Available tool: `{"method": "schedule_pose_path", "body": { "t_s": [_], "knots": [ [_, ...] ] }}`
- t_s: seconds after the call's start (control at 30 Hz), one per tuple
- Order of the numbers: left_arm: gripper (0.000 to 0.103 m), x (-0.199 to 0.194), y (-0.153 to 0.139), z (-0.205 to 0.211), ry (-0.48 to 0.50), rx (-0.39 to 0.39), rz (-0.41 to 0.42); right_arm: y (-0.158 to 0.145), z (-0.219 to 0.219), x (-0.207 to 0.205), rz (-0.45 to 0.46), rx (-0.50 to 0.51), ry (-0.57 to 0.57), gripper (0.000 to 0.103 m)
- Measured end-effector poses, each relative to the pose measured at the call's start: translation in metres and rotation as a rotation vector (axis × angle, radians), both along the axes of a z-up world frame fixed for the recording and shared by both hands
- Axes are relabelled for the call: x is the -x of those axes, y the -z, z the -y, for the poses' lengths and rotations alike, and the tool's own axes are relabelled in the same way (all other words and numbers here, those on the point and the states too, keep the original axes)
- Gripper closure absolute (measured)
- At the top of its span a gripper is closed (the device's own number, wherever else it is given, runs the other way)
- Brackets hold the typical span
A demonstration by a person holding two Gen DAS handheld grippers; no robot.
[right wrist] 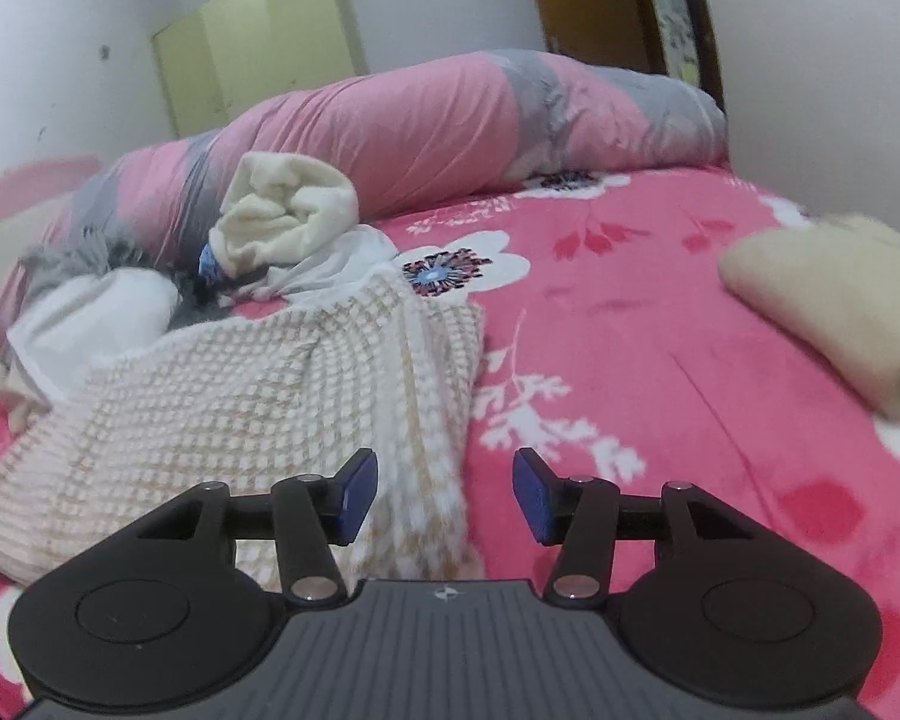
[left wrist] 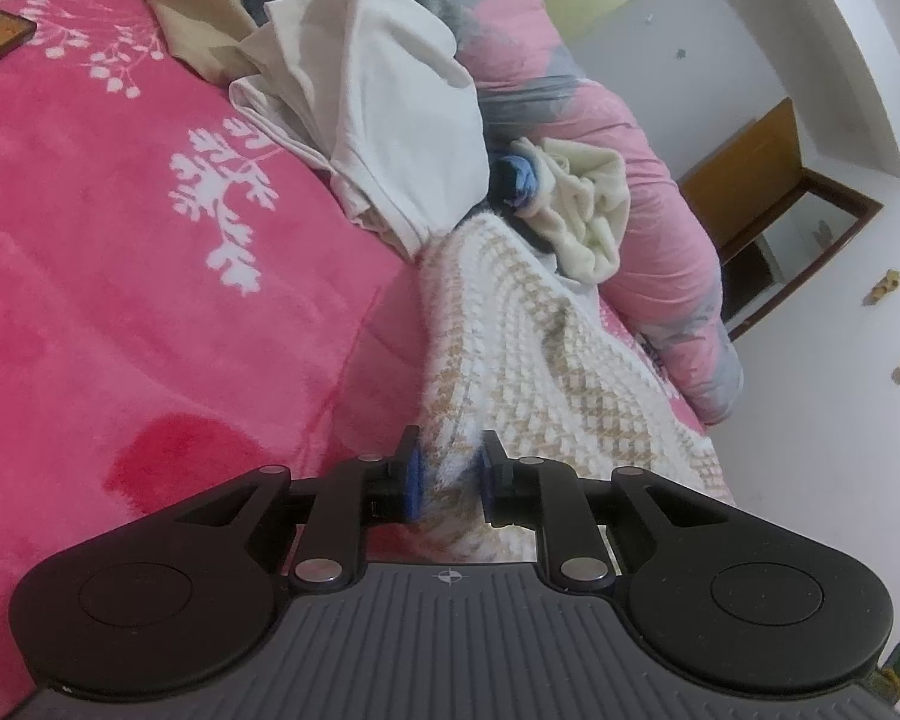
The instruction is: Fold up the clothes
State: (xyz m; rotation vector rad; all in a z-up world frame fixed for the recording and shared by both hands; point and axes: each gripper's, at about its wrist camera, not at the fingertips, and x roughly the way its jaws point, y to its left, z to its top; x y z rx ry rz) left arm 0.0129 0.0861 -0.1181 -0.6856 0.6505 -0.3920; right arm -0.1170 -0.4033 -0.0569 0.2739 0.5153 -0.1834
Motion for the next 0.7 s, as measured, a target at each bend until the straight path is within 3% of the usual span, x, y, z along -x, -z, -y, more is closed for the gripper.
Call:
{"method": "schedule_pose_path", "body": {
  "t_s": [0.1,0.17,0.23,0.33,0.43,0.53,0.6,0.7],
  "knots": [
    [0.086,0.001,-0.001,0.002,-0.011,-0.005,0.007,0.003,-0.001,-0.018,-0.009,0.003,-0.050,0.053],
    [0.088,0.003,-0.003,0.004,-0.020,-0.026,0.019,0.005,-0.004,-0.028,-0.018,-0.004,-0.093,0.095],
    [0.091,0.007,-0.009,0.008,-0.030,-0.044,0.043,0.005,-0.008,-0.034,-0.009,-0.005,-0.129,0.095],
    [0.094,0.011,-0.023,0.007,-0.057,-0.043,0.093,-0.009,-0.009,-0.018,0.070,-0.014,-0.084,0.096],
    [0.095,0.001,-0.020,-0.006,-0.054,0.007,0.082,-0.002,0.016,-0.003,0.084,-0.123,-0.001,0.096],
    [0.096,-0.012,0.001,-0.018,-0.040,0.047,0.005,0.021,0.037,0.001,0.034,-0.214,0.056,0.097],
    [0.096,-0.016,0.004,-0.024,-0.027,0.083,-0.010,0.021,0.040,0.006,0.058,-0.252,0.069,0.097],
    [0.096,-0.010,-0.016,-0.021,0.010,0.032,0.079,0.012,0.039,0.017,0.122,-0.287,0.077,0.097]
  ]
}}
